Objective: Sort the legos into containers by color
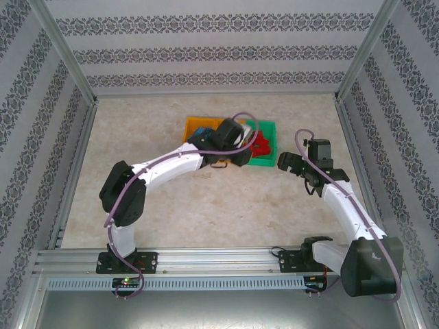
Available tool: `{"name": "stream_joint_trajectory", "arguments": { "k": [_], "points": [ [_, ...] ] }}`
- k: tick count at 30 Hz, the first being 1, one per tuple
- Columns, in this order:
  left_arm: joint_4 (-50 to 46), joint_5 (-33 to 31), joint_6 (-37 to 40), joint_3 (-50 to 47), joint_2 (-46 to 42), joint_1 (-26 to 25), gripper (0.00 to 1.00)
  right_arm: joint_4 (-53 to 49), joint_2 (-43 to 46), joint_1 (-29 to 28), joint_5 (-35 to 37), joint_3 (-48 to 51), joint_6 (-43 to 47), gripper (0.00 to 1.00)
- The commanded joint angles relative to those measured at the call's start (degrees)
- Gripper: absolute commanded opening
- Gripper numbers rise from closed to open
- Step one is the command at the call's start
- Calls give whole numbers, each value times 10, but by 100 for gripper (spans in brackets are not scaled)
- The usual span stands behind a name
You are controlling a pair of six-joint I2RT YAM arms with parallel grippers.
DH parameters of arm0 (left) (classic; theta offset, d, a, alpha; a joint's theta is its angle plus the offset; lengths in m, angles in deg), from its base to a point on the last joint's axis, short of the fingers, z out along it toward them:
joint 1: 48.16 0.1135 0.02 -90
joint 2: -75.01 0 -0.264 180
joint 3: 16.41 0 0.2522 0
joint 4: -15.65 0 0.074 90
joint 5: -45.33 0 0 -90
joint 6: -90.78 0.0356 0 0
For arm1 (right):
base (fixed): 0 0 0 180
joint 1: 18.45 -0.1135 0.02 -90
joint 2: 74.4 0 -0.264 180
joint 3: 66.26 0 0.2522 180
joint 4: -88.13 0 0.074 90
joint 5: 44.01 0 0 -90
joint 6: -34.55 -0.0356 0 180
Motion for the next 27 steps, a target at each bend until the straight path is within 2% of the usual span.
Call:
{"name": "stream_joint_trajectory", "arguments": {
  "k": [1,9,16,24,27],
  "points": [
    [-36,41,-20,86,68,-2,31,13,10,7,3,12,-14,98],
    [-116,67,-57,315,234,21,32,22,27,10,-4,18,-16,98],
    [-122,57,-77,377,283,31,36,31,32,11,-10,31,-14,98],
    [-135,20,-87,379,285,32,65,43,26,14,-10,31,-1,98],
    [-135,15,-90,375,278,31,70,47,20,16,-10,25,3,98]
  ]
}}
